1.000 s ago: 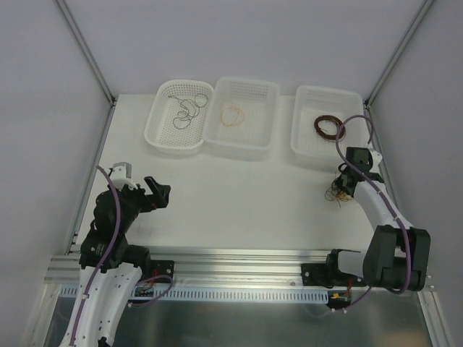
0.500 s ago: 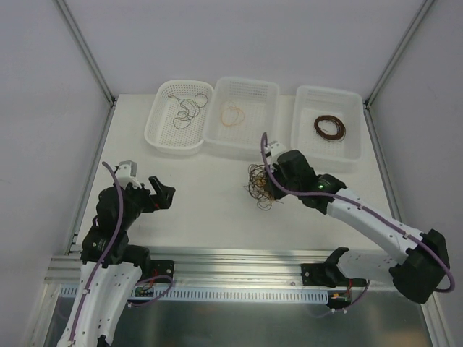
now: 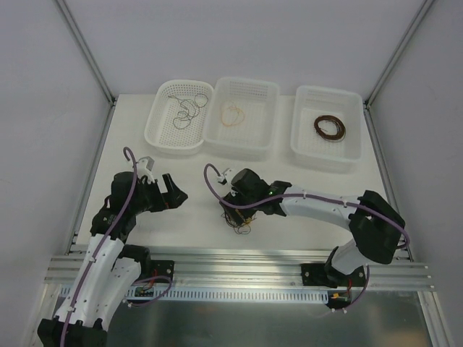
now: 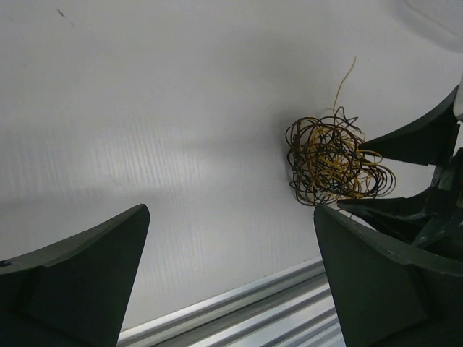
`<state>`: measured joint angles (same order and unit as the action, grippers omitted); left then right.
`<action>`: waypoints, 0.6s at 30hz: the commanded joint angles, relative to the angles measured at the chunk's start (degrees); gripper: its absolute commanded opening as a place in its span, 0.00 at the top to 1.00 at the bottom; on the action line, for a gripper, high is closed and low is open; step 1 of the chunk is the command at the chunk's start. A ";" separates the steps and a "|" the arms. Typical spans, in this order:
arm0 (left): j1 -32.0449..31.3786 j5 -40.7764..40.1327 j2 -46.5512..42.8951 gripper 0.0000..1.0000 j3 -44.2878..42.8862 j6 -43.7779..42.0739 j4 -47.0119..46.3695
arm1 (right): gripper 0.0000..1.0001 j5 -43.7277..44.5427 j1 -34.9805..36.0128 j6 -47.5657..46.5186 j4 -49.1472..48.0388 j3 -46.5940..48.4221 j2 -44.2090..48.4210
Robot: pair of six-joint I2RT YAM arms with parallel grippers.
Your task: Untangle the cables
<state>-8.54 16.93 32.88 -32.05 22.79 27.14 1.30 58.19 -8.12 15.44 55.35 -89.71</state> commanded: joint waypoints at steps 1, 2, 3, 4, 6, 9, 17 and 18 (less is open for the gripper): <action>0.10 6.79 1.92 0.01 0.41 4.45 -1.82 | 0.20 3.00 0.08 1.09 -2.09 2.22 6.81; -0.16 6.89 2.36 0.01 0.76 6.20 -2.00 | 0.16 5.18 0.16 1.35 -1.56 1.87 8.22; -0.95 6.89 3.14 0.01 0.94 7.09 -2.17 | 0.11 6.25 0.08 1.61 -1.21 0.99 9.37; -1.39 6.63 3.50 0.01 1.20 7.97 -2.52 | 0.05 7.30 0.16 1.70 -0.86 0.46 10.60; -3.14 6.89 4.90 0.01 1.55 10.87 -3.49 | 0.01 9.59 -0.10 2.66 0.11 -1.38 14.64; -5.61 6.37 6.75 0.01 1.12 14.47 -4.90 | 0.00 11.18 -0.80 4.33 0.90 -4.10 20.61; -19.65 -3.29 13.16 0.01 -3.79 20.71 -8.24 | 0.03 16.36 -6.94 10.84 3.19 -10.52 34.07; -20.90 -5.74 15.26 0.01 -4.33 20.98 -8.67 | 0.03 16.71 -7.56 11.11 3.10 -11.14 35.12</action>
<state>-26.09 17.12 45.30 -32.62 40.23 22.13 14.46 52.36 -0.71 17.50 45.87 -57.91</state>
